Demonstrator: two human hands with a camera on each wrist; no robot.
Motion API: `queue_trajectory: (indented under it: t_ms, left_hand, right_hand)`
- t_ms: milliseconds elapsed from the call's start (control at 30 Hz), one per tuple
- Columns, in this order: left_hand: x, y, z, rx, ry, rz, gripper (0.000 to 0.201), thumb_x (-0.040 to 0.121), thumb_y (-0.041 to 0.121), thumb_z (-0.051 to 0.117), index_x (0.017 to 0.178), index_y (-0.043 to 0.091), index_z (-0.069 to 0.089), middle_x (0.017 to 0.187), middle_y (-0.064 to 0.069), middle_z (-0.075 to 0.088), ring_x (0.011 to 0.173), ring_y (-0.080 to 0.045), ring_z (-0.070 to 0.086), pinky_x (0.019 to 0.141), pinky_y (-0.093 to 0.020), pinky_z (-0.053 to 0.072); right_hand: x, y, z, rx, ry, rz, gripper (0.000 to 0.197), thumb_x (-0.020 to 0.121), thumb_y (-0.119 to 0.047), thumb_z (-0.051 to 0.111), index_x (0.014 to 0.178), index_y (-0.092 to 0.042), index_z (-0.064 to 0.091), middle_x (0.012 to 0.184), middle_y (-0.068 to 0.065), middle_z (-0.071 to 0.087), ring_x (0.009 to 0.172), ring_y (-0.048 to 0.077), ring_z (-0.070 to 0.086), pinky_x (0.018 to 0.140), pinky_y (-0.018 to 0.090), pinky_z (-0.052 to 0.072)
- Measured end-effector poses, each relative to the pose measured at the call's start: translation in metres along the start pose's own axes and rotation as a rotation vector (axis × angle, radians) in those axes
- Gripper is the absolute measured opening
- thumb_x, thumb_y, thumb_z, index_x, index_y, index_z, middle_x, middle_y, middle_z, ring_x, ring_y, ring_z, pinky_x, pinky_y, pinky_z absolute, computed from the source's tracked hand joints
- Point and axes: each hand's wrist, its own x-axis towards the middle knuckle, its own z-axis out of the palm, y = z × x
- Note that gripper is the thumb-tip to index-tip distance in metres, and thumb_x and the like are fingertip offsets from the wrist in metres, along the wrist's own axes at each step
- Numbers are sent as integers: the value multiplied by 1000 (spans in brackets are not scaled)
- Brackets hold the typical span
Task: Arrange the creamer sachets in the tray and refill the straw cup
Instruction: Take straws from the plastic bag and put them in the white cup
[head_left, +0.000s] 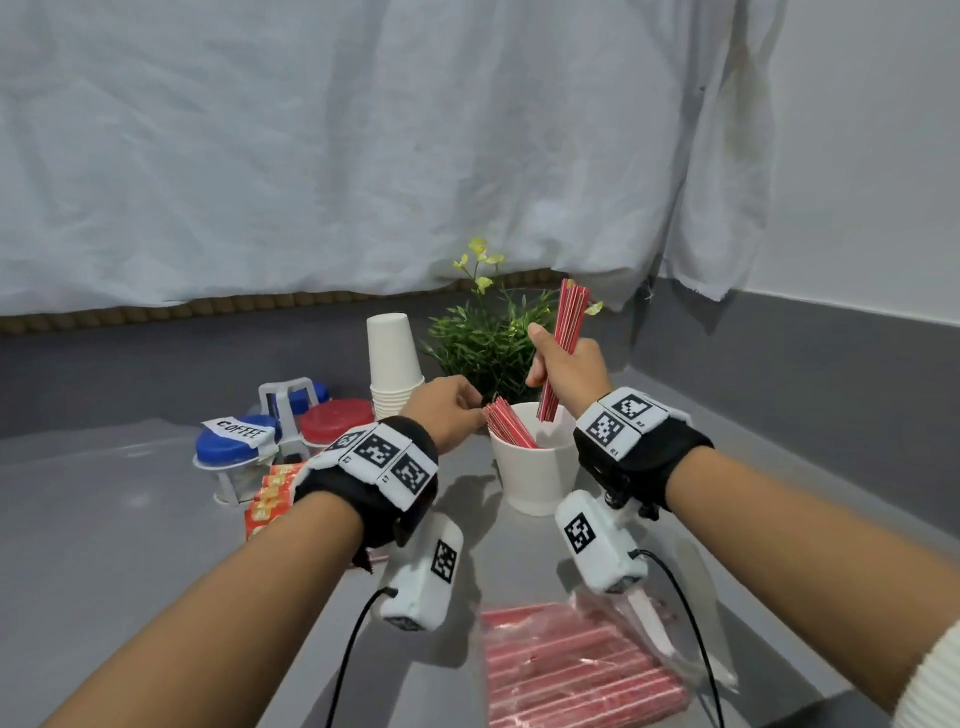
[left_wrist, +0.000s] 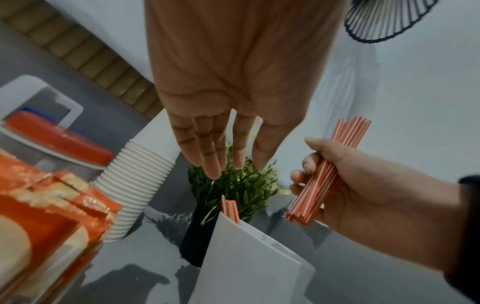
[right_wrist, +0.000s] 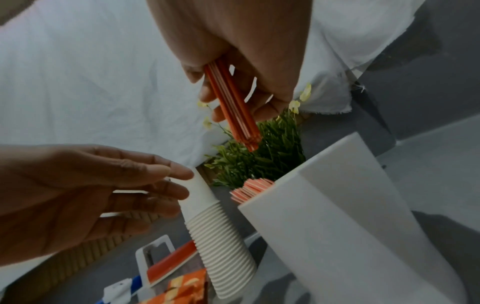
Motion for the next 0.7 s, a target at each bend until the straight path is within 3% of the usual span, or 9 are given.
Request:
queue_trajectory:
  t_ms: [100, 167, 233, 333, 400, 500, 633, 700]
  left_hand:
    - [25, -24, 7, -113, 6, -69, 31, 89, 20, 60, 116, 6, 56, 118, -13, 62, 108, -26, 59, 95, -33, 46]
    - [38, -33, 12, -224, -4, -108, 38, 86, 22, 63, 119, 6, 51, 114, -13, 62, 95, -24, 61, 82, -32, 50]
    - [50, -35, 17, -298, -43, -126, 49, 84, 23, 66, 124, 6, 44, 108, -10, 55, 76, -16, 57, 65, -23, 46]
    - [69, -37, 27, -264, -149, -123, 59, 79, 23, 71, 127, 9, 40, 104, -7, 52, 72, -13, 56, 64, -22, 47]
    - [79, -38, 36, -246, -199, -117, 49, 78, 19, 73, 117, 12, 44, 93, -4, 55, 69, -13, 55, 63, -22, 47]
    - [90, -39, 47, -290, -152, -98, 23, 78, 9, 72, 85, 13, 50, 69, -1, 55, 55, -9, 51, 53, -16, 46]
    - [102, -45, 54, -351, -6, -97, 26, 80, 2, 67, 61, 12, 54, 56, -4, 55, 37, -2, 49, 44, -15, 44]
    - [105, -48, 55, -448, 18, -125, 27, 84, -4, 60, 60, 9, 56, 49, -4, 56, 34, -2, 50, 41, -15, 44]
  right_hand:
    - [13, 21, 13, -62, -52, 8, 54, 92, -34, 49, 44, -10, 50, 50, 4, 52, 53, 17, 51, 80, 34, 44]
    - [21, 35, 18, -89, -111, 42, 53, 92, -33, 48, 45, -10, 50, 49, 3, 50, 50, 14, 50, 71, 33, 44]
    - [27, 45, 21, -107, -193, 72, 51, 92, -29, 48, 45, -10, 51, 42, -1, 49, 40, 8, 48, 61, 28, 40]
    - [31, 59, 23, -165, -262, 83, 47, 87, -25, 49, 43, -12, 52, 41, 0, 50, 38, 10, 48, 58, 28, 42]
    - [31, 66, 24, -232, -281, 71, 45, 84, -26, 51, 40, -15, 53, 47, 6, 54, 43, 15, 52, 62, 33, 48]
    - [30, 67, 22, -305, -340, 42, 40, 81, -24, 52, 42, -16, 55, 51, 7, 58, 48, 17, 54, 61, 31, 48]
    - [26, 68, 21, -333, -405, 36, 38, 83, -22, 54, 46, -14, 55, 54, 6, 59, 53, 14, 56, 62, 23, 46]
    - [25, 69, 22, -382, -450, 24, 35, 82, -29, 59, 51, -13, 55, 59, 7, 59, 57, 16, 55, 62, 28, 47]
